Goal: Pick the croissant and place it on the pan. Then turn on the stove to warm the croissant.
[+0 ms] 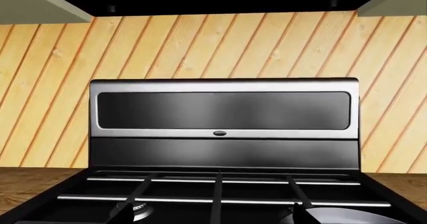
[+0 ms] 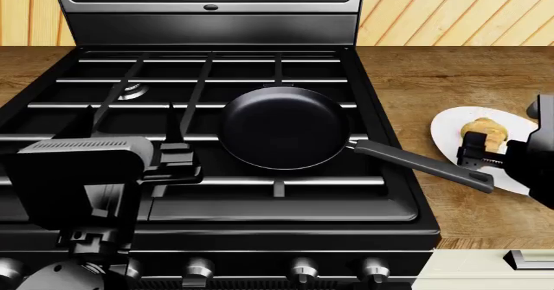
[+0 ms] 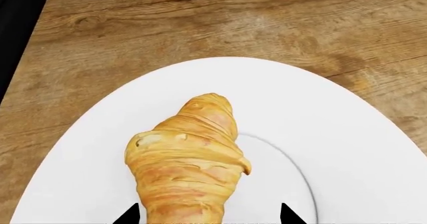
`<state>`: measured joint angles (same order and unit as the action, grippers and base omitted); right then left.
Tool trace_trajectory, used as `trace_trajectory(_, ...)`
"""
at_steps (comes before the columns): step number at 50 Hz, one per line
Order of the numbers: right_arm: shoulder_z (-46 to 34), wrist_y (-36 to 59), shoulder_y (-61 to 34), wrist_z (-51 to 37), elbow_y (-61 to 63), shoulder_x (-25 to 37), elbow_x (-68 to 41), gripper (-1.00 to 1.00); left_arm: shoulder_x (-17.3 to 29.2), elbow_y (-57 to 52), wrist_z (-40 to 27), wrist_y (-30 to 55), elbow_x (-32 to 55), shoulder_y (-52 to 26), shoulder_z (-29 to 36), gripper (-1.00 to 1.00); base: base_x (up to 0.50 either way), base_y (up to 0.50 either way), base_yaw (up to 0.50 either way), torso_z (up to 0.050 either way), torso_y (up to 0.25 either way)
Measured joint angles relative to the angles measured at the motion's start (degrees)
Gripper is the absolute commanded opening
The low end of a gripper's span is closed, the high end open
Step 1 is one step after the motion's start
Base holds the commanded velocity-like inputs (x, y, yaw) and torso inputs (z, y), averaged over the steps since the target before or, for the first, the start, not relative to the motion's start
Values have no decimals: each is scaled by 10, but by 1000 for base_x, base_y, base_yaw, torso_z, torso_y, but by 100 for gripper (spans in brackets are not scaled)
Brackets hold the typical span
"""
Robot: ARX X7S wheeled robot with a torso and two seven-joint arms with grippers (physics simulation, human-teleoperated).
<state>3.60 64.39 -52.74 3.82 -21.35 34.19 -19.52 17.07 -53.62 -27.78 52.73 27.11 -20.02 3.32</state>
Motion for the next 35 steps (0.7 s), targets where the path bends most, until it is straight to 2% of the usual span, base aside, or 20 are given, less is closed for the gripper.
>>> trace_trajectory(25, 5, -7, 5, -3, -2, -1, -2, 100, 5, 4, -7, -7, 7, 1, 4, 100, 0, 0, 0, 0, 0)
trace_trajectory(26, 5, -8, 6, -3, -2, -1, -2, -100, 5, 4, -7, -8, 8, 1, 4, 100, 0, 0, 0, 0, 0)
trace_trajectory(35, 9, -12, 9, -5, -1, -1, -5, -100, 7, 5, -9, -9, 11, -1, 6, 100, 0, 0, 0, 0, 0)
